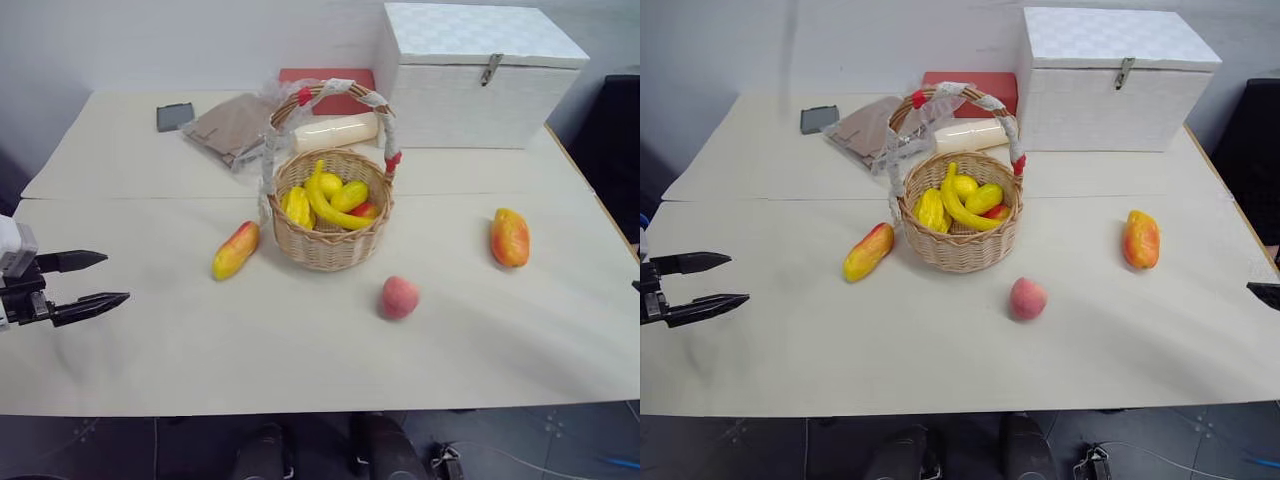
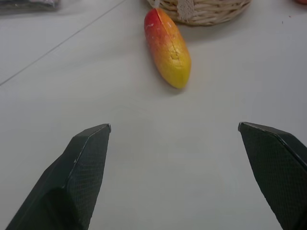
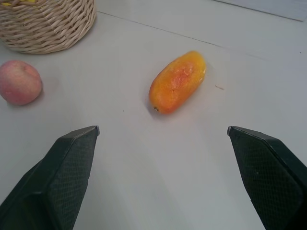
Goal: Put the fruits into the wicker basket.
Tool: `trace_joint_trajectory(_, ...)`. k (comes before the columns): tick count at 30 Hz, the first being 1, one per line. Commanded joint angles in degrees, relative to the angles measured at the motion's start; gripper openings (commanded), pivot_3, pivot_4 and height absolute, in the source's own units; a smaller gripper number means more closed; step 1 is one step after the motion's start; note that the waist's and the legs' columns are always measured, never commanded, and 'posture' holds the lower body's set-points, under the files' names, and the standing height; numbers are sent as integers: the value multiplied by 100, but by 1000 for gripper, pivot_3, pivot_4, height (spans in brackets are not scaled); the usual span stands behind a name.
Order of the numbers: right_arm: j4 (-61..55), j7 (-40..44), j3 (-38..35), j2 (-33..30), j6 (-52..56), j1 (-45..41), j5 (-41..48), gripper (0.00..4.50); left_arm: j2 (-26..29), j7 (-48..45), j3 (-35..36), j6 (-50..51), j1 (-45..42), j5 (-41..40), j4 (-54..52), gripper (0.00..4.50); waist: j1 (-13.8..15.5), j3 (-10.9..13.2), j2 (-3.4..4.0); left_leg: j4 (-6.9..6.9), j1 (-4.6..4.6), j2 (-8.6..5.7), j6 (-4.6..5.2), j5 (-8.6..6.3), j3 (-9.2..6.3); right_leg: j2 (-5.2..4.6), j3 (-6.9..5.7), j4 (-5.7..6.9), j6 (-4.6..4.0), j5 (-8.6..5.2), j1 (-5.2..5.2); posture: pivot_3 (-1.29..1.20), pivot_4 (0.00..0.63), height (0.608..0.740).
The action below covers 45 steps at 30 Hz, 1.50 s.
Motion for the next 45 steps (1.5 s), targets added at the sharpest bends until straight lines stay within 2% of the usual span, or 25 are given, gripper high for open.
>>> trace_joint_trajectory(1, -27, 68, -73, 9, -14, 33, -1, 4429, 3, -39, 57, -19, -6, -110, -144, 4500, -2, 0, 0, 0, 0, 0, 1, 1, 2, 0, 2, 1, 0, 0, -1, 0, 150, 740)
trace_joint_trajectory(12, -67, -134, -111, 173, -200, 9, -116, 4429, -123, 521, -199, -207, -229, 175, -10, 4500, -7, 0, 0, 0, 6, -1, 3, 2, 16, 1, 16, 6, 2, 1, -5, 0, 150, 740)
trace_joint_trajectory(18, -143, -240, -86, 188, -369, -29, -201, 4429, -246, 933, -393, 136, -283, 179, -376, 4500, -3, 0, 0, 2, 7, -2, 7, 5, 20, 2, 19, 11, 4, 2, -5, 0, 150, 740)
trace_joint_trajectory(24, -921, -411, -250, 305, 49, -12, 113, 4429, -240, 1215, -333, 774, -399, -50, -939, 4500, -1, 0, 0, 5, 8, -2, 6, 6, 22, 3, 23, 15, 5, 3, -5, 0, 150, 740)
trace_joint_trajectory(29, -2260, -465, -377, 488, 851, 170, 723, 4429, -501, 2199, -716, 1931, -1014, -226, -1574, 4500, 17, 0, 0, 8, 9, -3, 8, 11, 19, 8, 24, 22, 7, 4, -1, 0, 150, 740)
trace_joint_trajectory(33, -4272, -1008, -138, 772, 1496, 54, 1737, 4429, -1076, 3315, -1749, 2895, -1650, 55, -2246, 4500, 58, 0, -1, 12, 10, -15, 15, 15, 16, 15, 25, 30, 13, 6, 2, 0, 150, 740)
trace_joint_trajectory(36, -5239, -1580, 142, 869, 1800, -237, 2433, 4429, -1452, 3560, -2145, 3177, -2074, 76, -2144, 4500, 113, 8, -18, 20, 9, -21, 16, 23, 13, 22, 31, 40, 21, 11, 1, 0, 150, 740)
trace_joint_trajectory(40, -5912, -2444, 718, 987, 1829, -913, 3155, 4429, -1624, 3677, -3255, 2632, -2648, 913, -1427, 4500, 154, 8, -50, 23, 9, -19, 13, 22, 13, 27, 30, 36, 20, 11, 1, 0, 150, 740)
trace_joint_trajectory(45, -6049, -2900, 1068, 988, 1801, -1251, 3472, 4429, -2028, 3533, -4172, 1827, -3328, 1706, -191, 4500, 219, 7, -54, 27, 0, -27, 24, 22, 9, 17, 23, 27, 20, 11, 2, 0, 150, 740)
